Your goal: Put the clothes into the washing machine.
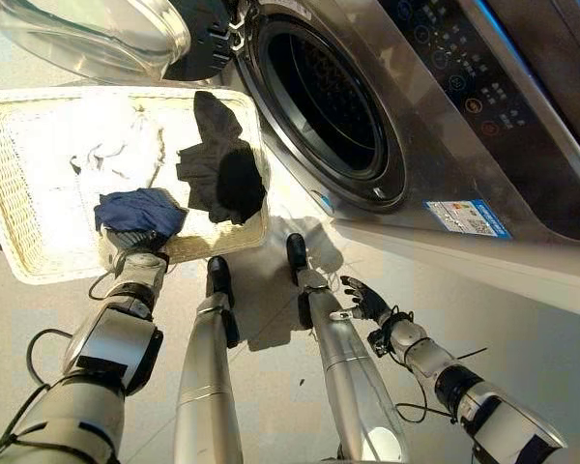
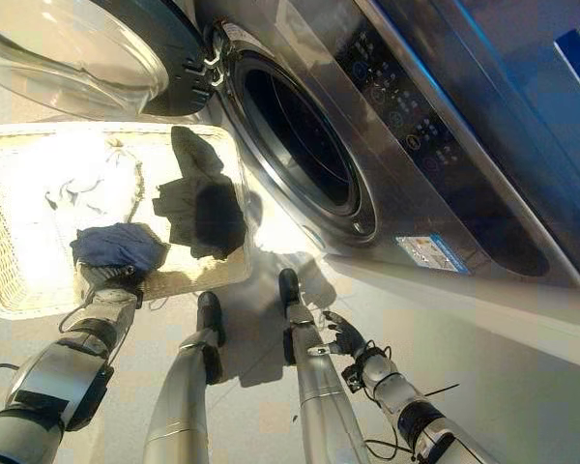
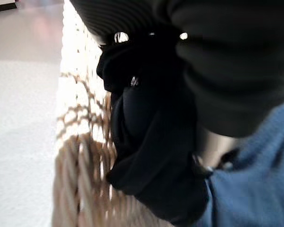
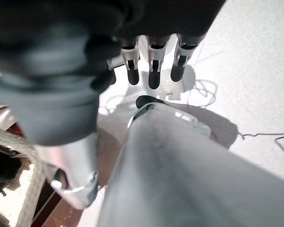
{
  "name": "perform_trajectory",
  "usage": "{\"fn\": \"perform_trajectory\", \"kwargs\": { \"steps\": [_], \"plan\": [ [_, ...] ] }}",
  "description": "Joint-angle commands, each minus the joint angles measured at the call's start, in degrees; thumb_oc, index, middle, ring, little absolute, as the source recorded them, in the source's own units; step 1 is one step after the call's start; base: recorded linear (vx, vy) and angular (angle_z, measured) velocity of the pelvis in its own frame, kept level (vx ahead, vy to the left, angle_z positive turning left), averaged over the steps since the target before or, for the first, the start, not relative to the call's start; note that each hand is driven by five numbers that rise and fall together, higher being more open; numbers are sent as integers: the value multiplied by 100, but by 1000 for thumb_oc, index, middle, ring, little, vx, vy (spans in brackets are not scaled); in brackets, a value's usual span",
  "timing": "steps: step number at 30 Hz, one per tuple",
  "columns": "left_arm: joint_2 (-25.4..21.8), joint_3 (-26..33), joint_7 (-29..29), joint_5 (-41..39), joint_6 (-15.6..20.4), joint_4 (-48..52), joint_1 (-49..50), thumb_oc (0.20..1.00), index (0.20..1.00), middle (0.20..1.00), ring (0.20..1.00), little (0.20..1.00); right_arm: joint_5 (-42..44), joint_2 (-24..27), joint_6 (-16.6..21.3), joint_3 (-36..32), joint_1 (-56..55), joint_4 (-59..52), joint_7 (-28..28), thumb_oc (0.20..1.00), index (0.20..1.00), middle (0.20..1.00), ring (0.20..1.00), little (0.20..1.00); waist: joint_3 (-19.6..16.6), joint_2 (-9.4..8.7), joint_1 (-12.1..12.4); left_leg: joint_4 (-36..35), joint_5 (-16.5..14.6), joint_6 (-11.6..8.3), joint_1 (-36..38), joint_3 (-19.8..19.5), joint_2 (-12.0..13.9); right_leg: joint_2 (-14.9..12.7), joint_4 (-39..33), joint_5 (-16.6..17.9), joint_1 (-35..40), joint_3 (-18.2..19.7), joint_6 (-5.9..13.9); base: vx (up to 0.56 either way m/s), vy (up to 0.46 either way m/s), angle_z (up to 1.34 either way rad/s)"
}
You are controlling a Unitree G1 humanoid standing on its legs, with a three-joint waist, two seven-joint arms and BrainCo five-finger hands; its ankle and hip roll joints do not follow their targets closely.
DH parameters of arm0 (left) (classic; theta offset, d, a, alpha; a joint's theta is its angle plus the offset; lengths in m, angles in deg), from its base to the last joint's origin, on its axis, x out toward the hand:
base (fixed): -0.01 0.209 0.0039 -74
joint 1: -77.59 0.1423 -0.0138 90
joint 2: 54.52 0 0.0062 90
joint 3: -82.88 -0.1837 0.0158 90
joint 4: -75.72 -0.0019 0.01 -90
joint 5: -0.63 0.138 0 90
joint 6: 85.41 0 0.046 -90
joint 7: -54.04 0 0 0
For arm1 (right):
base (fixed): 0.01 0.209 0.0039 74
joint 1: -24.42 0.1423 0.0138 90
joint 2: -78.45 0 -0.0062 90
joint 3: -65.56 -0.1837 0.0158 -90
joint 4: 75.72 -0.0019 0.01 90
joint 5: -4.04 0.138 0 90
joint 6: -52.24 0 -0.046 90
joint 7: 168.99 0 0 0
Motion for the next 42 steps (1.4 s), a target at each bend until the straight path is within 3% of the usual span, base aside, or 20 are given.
{"fn": "perform_trajectory", "kwargs": {
  "steps": [1, 4, 5, 6, 7, 11, 15, 20, 22, 26, 30, 37, 42],
  "plan": [
    [-17, -176, -295, 403, 878, 692, -166, 200, 200, 200, 200, 200, 98, 60, 319, 163, -374, -385, 53, 1000, 1000, 1000, 1000, 1000, -38, -405, 50, 587, -729, -7, 162, -21, -388, 155, -916, 627, 335, -74, 173, -40, -99, 10],
    [-16, -256, -220, 473, 1003, 1070, -28, 200, 200, 200, 200, 200, 9, 104, 379, 114, -415, -407, 91, 1000, 1000, 1000, 1000, 1000, -38, -365, 81, 163, -506, -45, 483, -44, -451, 145, -1080, 649, 580, -82, 161, -42, -84, 14],
    [-9, -257, -220, 473, 1004, 1071, -7, 200, 200, 200, 200, 200, 9, 105, 380, 120, -436, -406, 90, 1000, 1000, 1000, 1000, 1000, -38, -350, 109, 200, -569, -45, 507, -44, -423, 175, -1062, 612, 606, -83, 159, -57, -81, 14],
    [18, -231, -152, 525, 1174, 1208, 103, 200, 200, 200, 200, 200, -69, 108, 461, 74, -438, -369, 105, 1000, 1000, 1000, 1000, 1000, -38, -305, 141, -42, -423, -58, 734, -50, -474, 163, -1143, 609, 803, -90, 143, -15, -55, 12],
    [26, -232, -151, 525, 1176, 1210, 127, 200, 200, 200, 200, 200, -69, 109, 464, 81, -462, -367, 105, 1000, 1000, 1000, 1000, 1000, -38, -292, 166, -15, -480, -57, 766, -49, -449, 190, -1129, 575, 835, -89, 141, -61, -90, 12],
    [132, -46, 16, 429, 1505, 1782, 759, 200, 200, 200, 200, 200, -249, 115, 489, -96, -508, -363, 38, 1000, 1000, 1000, 1000, 1000, -38, -42, 423, -545, -217, -130, 1429, -103, -455, 157, -1198, 344, 1454, -197, 95, -47, -71, 9],
    [281, 46, 352, 741, 1488, 2469, 1502, 200, 200, 200, 200, 200, -496, 171, 500, -298, -536, -501, -114, 1000, 1000, 1000, 1000, 1000, -38, 224, 695, -988, 55, -194, 1966, -249, -475, 49, -1229, 163, 1943, -381, 63, -33, -32, 12],
    [448, 43, 369, 959, 1360, 3088, 2199, 200, 200, 200, 200, 200, -536, 232, 570, -428, -528, -794, -183, 1000, 1000, 1000, 1000, 1000, -38, 455, 955, -1437, 266, -227, 2493, -406, -428, -16, -1288, 18, 2472, -557, 64, -15, -46, 21],
    [601, -53, -150, 1149, 1152, 3396, 2615, 200, 200, 200, 200, 200, -583, 239, 593, -558, -476, -1125, -143, 1000, 1000, 1000, 1000, 1000, -38, 627, 1097, -1824, 457, -252, 2853, -477, -379, -30, -1384, -21, 2833, -704, 88, -4, -40, 29],
    [788, -224, -1004, 967, 1309, 3781, 3051, 200, 200, 200, 200, 200, -491, 289, 483, -679, -262, -1499, 42, 1000, 1000, 1000, 1000, 1000, -60, 837, 1183, -2342, 690, -330, 3281, -445, -278, -36, -1652, -1, 3278, -832, 134, 22, 41, 25],
    [652, -552, -2574, 516, 1491, 4692, 3402, 200, 200, 200, 200, 200, -339, 371, 331, -711, -75, -1934, 319, 1000, 1000, 1000, 1000, 1000, -227, 992, 1222, -2689, 835, -403, 3567, -314, -211, -64, -1948, 55, 3605, -945, 140, 34, 75, 15],
    [451, -951, -4739, -504, 1407, 5759, 3435, 200, 200, 200, 200, 200, -248, 371, 160, -520, -76, -2375, 908, 1000, 1000, 1000, 1000, 1000, -434, 1138, 1144, -2754, 821, -416, 3884, -221, -206, -124, -2094, 31, 3987, -983, 124, 54, 76, 3],
    [421, -1082, -5467, -942, 1306, 6026, 3435, 200, 200, 200, 200, 200, -187, 297, -214, -306, -154, -2410, 1295, 1000, 1000, 1000, 1000, 1000, -499, 1137, 1127, -2737, 800, -396, 3960, -207, -217, -127, -2097, 12, 4074, -984, 113, 43, 10, -2]
  ]
}}
